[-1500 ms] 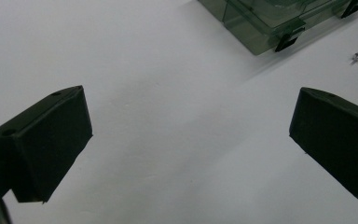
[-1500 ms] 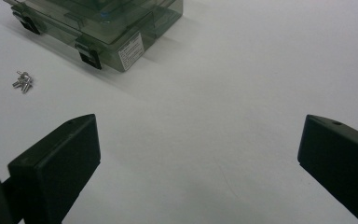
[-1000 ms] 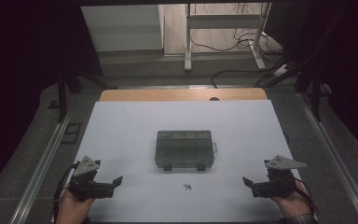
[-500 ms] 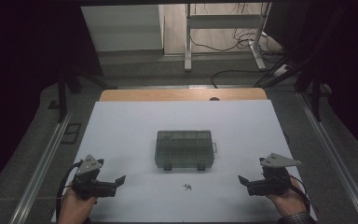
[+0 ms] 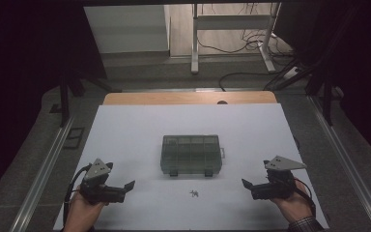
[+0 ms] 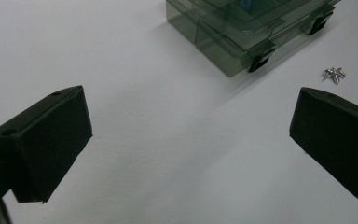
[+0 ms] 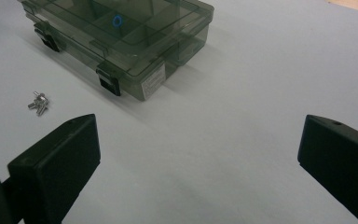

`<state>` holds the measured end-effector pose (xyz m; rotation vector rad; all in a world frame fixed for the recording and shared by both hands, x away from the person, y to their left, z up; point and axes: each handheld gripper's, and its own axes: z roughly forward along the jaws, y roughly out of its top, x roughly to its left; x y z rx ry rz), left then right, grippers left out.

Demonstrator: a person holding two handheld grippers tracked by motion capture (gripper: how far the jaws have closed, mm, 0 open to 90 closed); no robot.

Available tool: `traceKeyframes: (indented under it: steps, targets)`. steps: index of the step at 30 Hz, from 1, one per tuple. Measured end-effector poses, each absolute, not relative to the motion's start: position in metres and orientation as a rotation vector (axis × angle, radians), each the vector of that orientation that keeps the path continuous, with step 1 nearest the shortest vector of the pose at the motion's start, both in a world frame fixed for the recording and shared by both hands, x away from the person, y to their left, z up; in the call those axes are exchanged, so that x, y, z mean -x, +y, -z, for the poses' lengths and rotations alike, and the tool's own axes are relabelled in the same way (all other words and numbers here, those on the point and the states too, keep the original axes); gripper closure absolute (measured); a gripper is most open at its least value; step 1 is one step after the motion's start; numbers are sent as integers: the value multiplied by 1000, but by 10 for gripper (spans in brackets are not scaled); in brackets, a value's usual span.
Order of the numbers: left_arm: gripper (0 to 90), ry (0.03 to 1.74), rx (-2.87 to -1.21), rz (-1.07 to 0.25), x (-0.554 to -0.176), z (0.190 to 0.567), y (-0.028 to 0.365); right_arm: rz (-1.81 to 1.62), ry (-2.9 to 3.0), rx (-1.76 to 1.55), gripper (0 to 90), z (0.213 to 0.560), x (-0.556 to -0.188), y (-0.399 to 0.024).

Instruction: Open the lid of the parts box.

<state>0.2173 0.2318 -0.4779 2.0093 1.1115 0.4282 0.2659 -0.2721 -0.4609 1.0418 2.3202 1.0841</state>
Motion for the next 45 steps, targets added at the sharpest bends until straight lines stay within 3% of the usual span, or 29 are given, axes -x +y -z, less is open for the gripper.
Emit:
traceKeyframes:
  steps: [45]
  targets:
    - [0, 1039, -2069, -384, -252, 480, 186, -1080, 2412, -1047, 16, 464, -292, -223]
